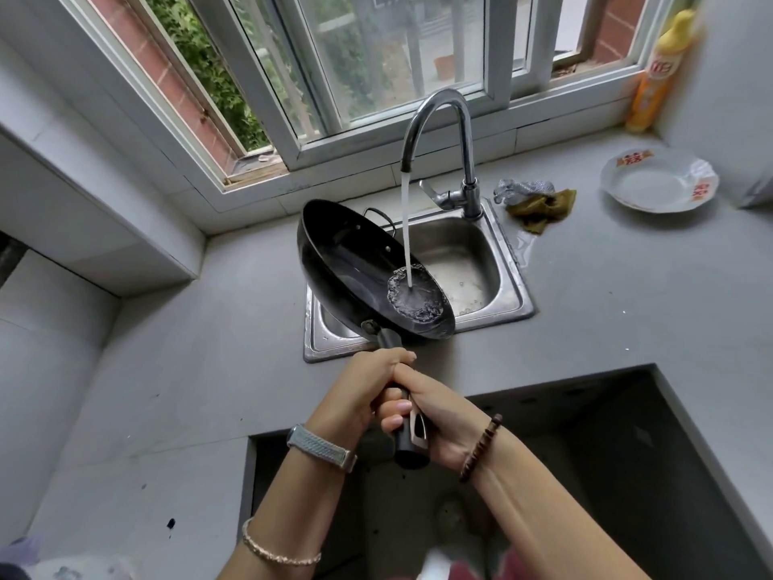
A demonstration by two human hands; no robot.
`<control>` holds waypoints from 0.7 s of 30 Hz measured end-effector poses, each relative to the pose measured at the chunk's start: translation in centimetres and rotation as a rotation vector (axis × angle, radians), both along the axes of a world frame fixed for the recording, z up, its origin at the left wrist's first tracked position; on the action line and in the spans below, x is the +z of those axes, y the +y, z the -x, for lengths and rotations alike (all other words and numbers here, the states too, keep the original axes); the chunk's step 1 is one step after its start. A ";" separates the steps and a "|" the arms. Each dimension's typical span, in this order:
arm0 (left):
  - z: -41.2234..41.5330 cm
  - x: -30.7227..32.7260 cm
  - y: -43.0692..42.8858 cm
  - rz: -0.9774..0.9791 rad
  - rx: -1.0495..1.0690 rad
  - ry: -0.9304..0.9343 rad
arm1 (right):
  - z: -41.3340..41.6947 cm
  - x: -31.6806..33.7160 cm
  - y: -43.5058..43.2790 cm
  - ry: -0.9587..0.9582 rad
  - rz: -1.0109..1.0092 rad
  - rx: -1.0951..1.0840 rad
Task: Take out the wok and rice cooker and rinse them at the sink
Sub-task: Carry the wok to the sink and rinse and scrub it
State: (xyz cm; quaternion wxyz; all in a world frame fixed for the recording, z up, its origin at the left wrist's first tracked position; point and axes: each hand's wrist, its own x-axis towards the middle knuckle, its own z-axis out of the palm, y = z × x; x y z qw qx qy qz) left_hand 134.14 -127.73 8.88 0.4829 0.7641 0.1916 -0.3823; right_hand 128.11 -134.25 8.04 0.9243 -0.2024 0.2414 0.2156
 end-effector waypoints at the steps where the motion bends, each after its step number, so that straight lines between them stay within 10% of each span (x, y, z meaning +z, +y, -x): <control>1: 0.2 0.1 -0.1 0.009 0.001 0.003 | 0.1 0.1 -0.1 0.001 0.001 0.005; 21: 3.1 1.3 -1.0 0.269 -0.031 0.050 | 3.0 3.4 -2.6 0.018 0.280 0.118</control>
